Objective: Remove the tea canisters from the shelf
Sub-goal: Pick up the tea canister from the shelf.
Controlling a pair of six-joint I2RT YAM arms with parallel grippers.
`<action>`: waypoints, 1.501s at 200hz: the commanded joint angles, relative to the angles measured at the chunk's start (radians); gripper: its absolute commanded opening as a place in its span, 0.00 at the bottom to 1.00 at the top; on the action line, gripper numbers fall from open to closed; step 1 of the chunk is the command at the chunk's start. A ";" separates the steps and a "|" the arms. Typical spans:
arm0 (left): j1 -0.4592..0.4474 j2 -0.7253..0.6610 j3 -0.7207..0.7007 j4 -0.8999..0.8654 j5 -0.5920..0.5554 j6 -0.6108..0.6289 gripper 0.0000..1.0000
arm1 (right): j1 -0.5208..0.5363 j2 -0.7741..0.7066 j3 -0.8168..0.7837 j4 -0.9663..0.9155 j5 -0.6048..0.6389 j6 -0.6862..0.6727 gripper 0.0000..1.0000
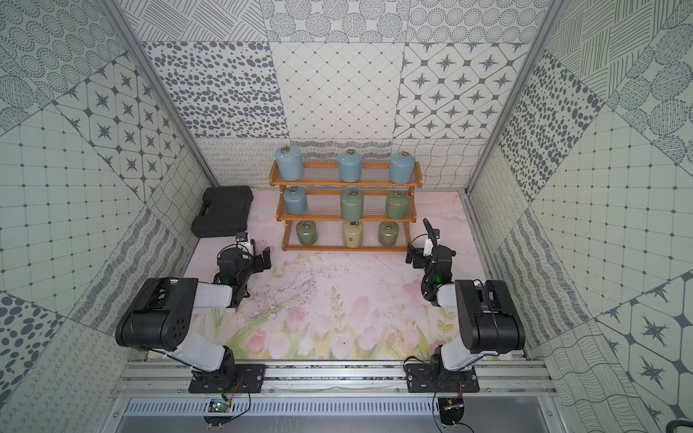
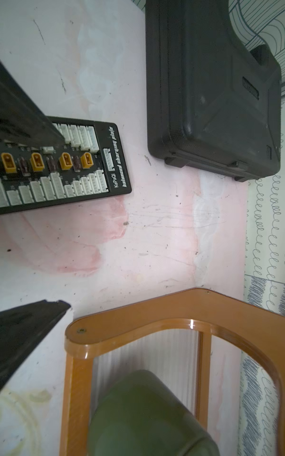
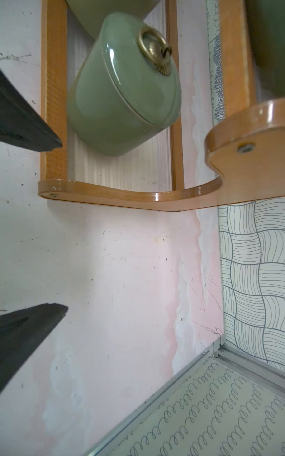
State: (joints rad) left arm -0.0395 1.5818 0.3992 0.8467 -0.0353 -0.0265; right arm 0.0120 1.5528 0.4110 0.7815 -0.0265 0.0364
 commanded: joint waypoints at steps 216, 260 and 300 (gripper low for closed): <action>0.010 -0.009 -0.007 0.049 0.035 -0.007 1.00 | 0.003 -0.017 0.008 0.027 0.028 0.010 1.00; 0.000 -0.164 -0.042 -0.029 0.032 -0.003 1.00 | 0.003 -0.217 0.055 -0.271 -0.022 0.018 1.00; -0.024 -0.388 0.005 -0.264 0.022 -0.047 1.00 | 0.008 -0.481 0.014 -0.473 -0.019 0.080 1.00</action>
State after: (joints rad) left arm -0.0471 1.3518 0.3721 0.7589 -0.0147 -0.0349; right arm 0.0139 1.1950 0.4290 0.4759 -0.0406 0.0734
